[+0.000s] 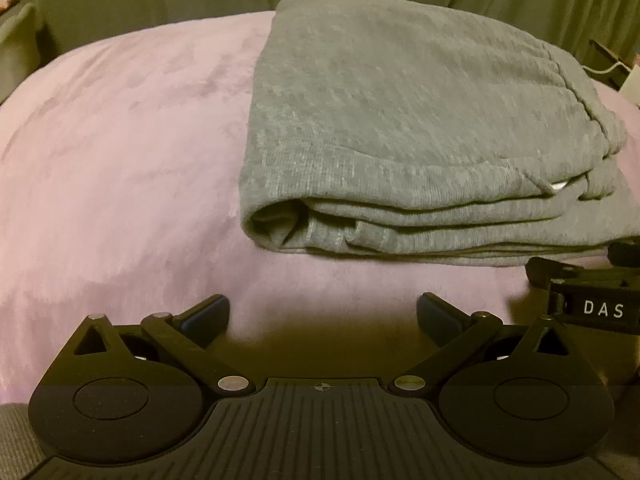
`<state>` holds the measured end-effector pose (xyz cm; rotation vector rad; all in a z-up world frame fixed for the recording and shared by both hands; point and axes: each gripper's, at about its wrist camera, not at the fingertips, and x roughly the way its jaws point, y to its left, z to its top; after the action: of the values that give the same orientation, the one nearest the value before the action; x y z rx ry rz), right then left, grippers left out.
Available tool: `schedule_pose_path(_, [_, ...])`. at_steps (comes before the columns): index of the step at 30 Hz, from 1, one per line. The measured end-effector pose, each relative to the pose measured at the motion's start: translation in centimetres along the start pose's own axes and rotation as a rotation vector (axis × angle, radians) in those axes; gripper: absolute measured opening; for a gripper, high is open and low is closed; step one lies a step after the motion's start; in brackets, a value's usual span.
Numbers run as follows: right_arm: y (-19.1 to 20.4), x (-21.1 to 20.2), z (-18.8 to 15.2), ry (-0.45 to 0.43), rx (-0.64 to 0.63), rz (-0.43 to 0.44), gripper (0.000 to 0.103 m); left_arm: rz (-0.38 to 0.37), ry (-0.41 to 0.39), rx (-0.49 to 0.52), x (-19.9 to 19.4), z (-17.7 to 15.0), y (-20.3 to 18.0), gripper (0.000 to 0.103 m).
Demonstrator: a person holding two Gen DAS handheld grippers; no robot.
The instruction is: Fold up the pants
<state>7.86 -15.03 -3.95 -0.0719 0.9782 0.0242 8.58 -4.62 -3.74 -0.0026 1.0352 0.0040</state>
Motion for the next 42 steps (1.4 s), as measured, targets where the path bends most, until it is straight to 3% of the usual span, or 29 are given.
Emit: schedule_pose_path(42, [0.67, 0.30, -0.53, 0.008, 0.001, -0.004, 0.099, 0.001, -0.006, -0.002, -0.18, -0.25, 0.19, 0.103])
